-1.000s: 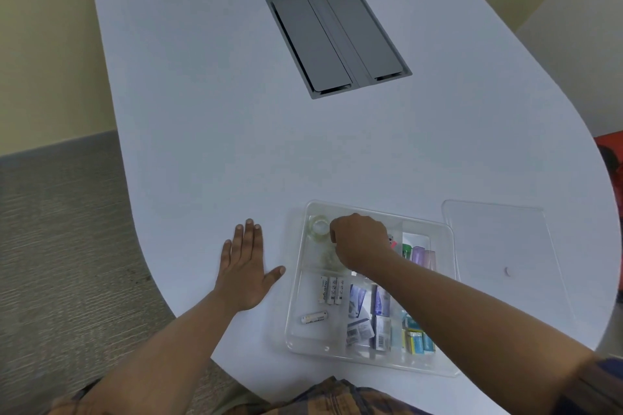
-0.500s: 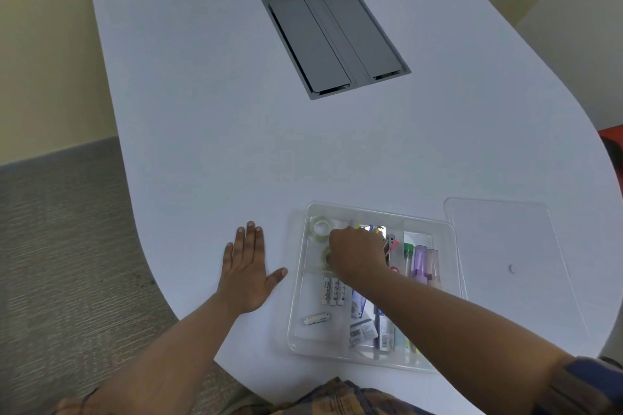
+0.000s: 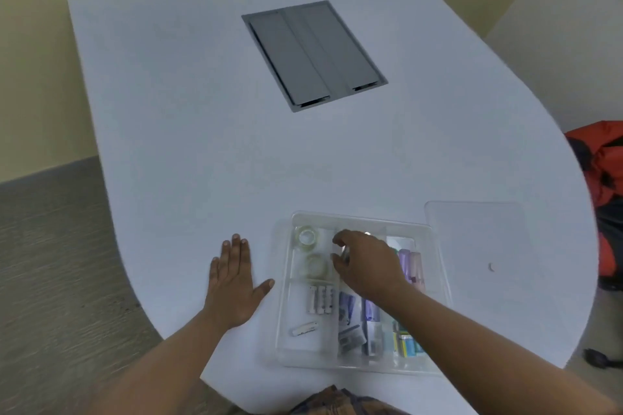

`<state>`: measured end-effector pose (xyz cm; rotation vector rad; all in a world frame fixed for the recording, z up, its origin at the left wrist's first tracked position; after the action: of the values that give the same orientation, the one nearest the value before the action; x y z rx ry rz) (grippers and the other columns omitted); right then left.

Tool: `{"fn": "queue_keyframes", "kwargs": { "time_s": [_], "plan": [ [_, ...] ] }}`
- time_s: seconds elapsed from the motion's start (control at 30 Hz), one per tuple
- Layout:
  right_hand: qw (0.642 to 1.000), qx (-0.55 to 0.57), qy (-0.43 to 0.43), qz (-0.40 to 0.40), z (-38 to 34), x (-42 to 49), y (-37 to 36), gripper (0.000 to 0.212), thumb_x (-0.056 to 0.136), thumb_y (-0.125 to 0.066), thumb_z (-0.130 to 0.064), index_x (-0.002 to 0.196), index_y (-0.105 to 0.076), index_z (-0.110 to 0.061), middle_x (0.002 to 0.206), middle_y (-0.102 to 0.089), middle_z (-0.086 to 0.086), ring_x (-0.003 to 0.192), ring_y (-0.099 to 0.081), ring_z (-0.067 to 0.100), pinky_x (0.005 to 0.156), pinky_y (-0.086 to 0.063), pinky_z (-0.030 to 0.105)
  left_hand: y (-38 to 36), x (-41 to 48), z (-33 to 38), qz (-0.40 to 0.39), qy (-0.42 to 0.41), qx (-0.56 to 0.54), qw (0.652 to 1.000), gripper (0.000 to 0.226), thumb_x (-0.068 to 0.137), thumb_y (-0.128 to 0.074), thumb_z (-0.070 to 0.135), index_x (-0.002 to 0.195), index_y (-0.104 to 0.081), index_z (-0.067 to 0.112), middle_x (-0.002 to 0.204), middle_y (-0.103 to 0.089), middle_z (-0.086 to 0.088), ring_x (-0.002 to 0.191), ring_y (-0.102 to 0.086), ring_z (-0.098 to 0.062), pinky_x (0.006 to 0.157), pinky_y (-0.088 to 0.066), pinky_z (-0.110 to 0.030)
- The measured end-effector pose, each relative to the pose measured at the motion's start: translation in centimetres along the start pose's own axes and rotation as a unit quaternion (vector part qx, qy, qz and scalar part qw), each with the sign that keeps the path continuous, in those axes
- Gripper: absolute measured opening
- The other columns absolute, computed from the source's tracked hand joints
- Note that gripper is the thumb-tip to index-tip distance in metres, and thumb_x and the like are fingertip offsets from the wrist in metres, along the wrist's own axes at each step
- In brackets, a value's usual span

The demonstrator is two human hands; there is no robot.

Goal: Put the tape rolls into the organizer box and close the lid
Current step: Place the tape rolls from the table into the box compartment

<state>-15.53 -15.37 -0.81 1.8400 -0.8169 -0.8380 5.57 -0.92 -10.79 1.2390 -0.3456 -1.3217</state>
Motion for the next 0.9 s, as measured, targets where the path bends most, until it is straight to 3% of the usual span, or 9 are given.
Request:
{"fn": "queue_keyframes", "kwargs": {
  "time_s": [0.1,0.17,0.27,0.37,0.47,0.63,0.77,0.9],
  "plan": [
    [0.994,0.071,-0.037,0.071,2.6,-2.3,2.1,0.024,0.084,-0.064,-0.032,0.108,-0.064,-0.028,0.107,-0.068,-0.007,0.091,-0.065,0.017,0.072,-0.05,0.03,1.1,0.0,2.0,0.048,0.01,-0.072,0.996,0.087,0.09,-0.033,0.062,0.149,0.006,0.013,0.16,0.009,-0.008,0.146,0.014,-0.022,0.119,0.001,-0.046],
    [0.984,0.106,-0.082,0.113,5.2,-3.9,3.2,0.023,0.084,-0.067,-0.028,0.107,-0.065,-0.027,0.11,-0.068,-0.008,0.094,-0.064,0.015,0.075,-0.046,0.026,2.5,-0.5,4.2,0.111,-0.041,-0.102,0.988,0.076,0.093,-0.03,0.058,0.15,-0.009,0.012,0.16,-0.001,-0.005,0.147,0.003,-0.022,0.119,-0.006,-0.044],
    [0.965,0.127,-0.162,0.161,9.7,-6.2,4.4,0.025,0.085,-0.07,-0.023,0.109,-0.065,-0.022,0.116,-0.066,-0.003,0.106,-0.06,0.018,0.088,-0.043,0.028,4.2,-1.2,8.0,0.179,-0.124,-0.085,0.972,0.069,0.092,-0.039,0.051,0.148,-0.022,0.015,0.161,-0.004,-0.004,0.147,0.001,-0.018,0.114,-0.012,-0.041],
    [0.946,0.119,-0.233,0.194,14.4,-8.9,4.7,0.023,0.085,-0.069,-0.016,0.108,-0.066,-0.014,0.11,-0.068,0.005,0.102,-0.061,0.023,0.088,-0.046,0.032,4.7,-1.5,12.0,0.177,-0.167,-0.094,0.965,0.066,0.093,-0.045,0.049,0.146,-0.026,0.016,0.161,-0.008,-0.005,0.147,-0.001,-0.017,0.114,-0.016,-0.042],
    [0.936,0.108,-0.303,0.142,18.0,-11.3,4.0,0.018,0.084,-0.071,-0.015,0.102,-0.067,-0.012,0.099,-0.07,0.007,0.088,-0.064,0.022,0.079,-0.05,0.031,4.1,-1.8,16.0,0.135,-0.229,-0.075,0.961,0.069,0.092,-0.046,0.05,0.148,-0.024,0.017,0.161,-0.008,-0.003,0.147,0.001,-0.016,0.116,-0.013,-0.041],
    [0.93,0.114,-0.348,0.008,20.3,-13.6,2.5,0.024,0.074,-0.08,-0.036,0.077,-0.06,-0.023,0.079,-0.064,-0.004,0.071,-0.059,0.013,0.061,-0.046,0.028,2.3,-2.4,20.6,0.076,-0.293,-0.04,0.952,0.066,0.095,-0.043,0.051,0.149,-0.021,0.021,0.16,-0.007,0.003,0.146,0.005,-0.008,0.118,-0.012,-0.038],
    [0.939,0.064,-0.331,-0.065,20.3,-14.3,1.2,0.029,0.069,-0.079,-0.042,0.078,-0.055,-0.029,0.082,-0.061,-0.007,0.077,-0.059,0.014,0.06,-0.042,0.026,1.6,-2.7,22.2,0.047,-0.287,-0.036,0.956,0.066,0.094,-0.04,0.054,0.148,-0.023,0.02,0.161,-0.006,0.004,0.146,-0.004,-0.011,0.119,-0.015,-0.038],
    [0.95,0.03,-0.302,-0.073,19.7,-14.0,-0.1,0.017,0.071,-0.065,-0.034,0.077,-0.049,-0.031,0.083,-0.056,-0.009,0.085,-0.06,0.017,0.063,-0.038,0.025,1.3,-2.9,22.2,0.044,-0.278,-0.029,0.959,0.069,0.091,-0.031,0.062,0.148,-0.024,0.024,0.161,-0.005,0.007,0.146,-0.004,-0.01,0.118,-0.016,-0.036]
  ]
}}
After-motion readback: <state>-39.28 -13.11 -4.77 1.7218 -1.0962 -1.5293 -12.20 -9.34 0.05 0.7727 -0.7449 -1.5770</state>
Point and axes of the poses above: each hand's wrist, its own x-axis towards the middle knuckle, its own y-axis out of the back of the hand, z = x × y, the point moved 2 cm from there along x, towards the middle knuckle
